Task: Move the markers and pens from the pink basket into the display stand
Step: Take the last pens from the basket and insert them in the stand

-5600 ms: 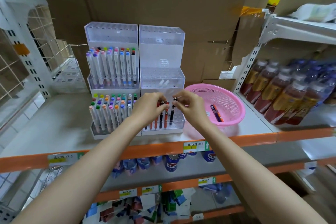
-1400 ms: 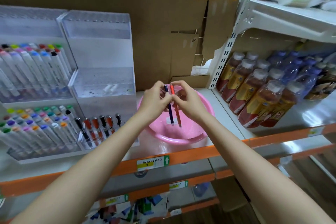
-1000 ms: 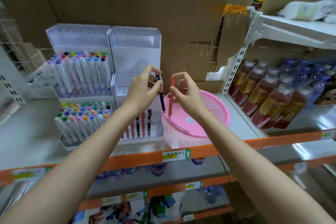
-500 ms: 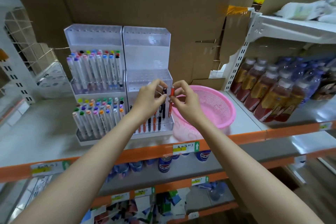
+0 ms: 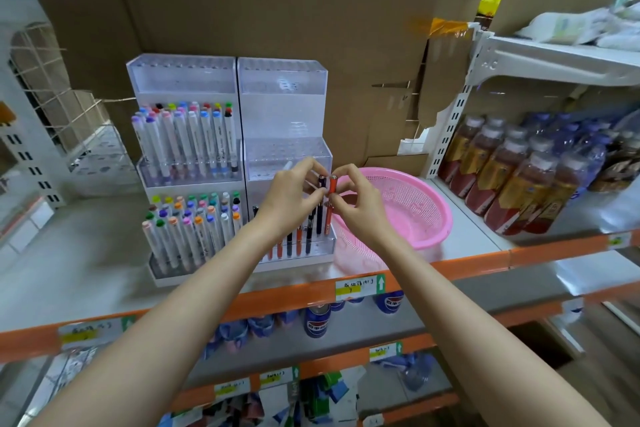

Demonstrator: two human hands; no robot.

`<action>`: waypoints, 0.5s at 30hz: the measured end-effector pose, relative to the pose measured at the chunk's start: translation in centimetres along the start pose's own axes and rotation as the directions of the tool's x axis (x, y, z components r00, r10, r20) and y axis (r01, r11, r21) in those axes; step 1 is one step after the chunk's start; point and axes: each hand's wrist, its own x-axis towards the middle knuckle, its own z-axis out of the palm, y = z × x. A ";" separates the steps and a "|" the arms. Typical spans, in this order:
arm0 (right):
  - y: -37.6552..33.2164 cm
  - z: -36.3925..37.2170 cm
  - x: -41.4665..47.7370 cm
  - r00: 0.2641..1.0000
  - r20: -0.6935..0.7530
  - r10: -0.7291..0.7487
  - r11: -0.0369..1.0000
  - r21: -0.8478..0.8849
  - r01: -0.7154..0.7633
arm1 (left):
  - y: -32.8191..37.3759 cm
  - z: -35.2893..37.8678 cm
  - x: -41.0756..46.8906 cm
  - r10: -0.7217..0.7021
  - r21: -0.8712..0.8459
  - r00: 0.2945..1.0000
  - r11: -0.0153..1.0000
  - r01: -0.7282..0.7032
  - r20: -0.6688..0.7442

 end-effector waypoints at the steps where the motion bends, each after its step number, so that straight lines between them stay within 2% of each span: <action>1: 0.0 0.1 0.0 1.000 0.001 0.002 1.000 0.003 -0.002 | 0.0 0.0 -0.1 0.003 0.009 1.000 1.000 -0.003 0.012; 7: 0.2 0.2 0.1 1.000 0.000 0.006 1.000 0.006 -0.006 | -0.2 -0.1 -0.5 0.013 0.011 0.999 1.000 -0.013 0.043; 12: 0.3 0.1 -0.1 1.000 0.006 0.004 1.000 -0.013 -0.004 | -0.8 0.2 -0.9 0.037 0.098 0.995 0.994 -0.046 0.096; 15: 0.4 0.1 -0.3 1.000 0.008 0.005 1.000 -0.013 -0.005 | -1.1 0.4 -1.2 0.019 0.205 0.990 0.978 -0.048 0.138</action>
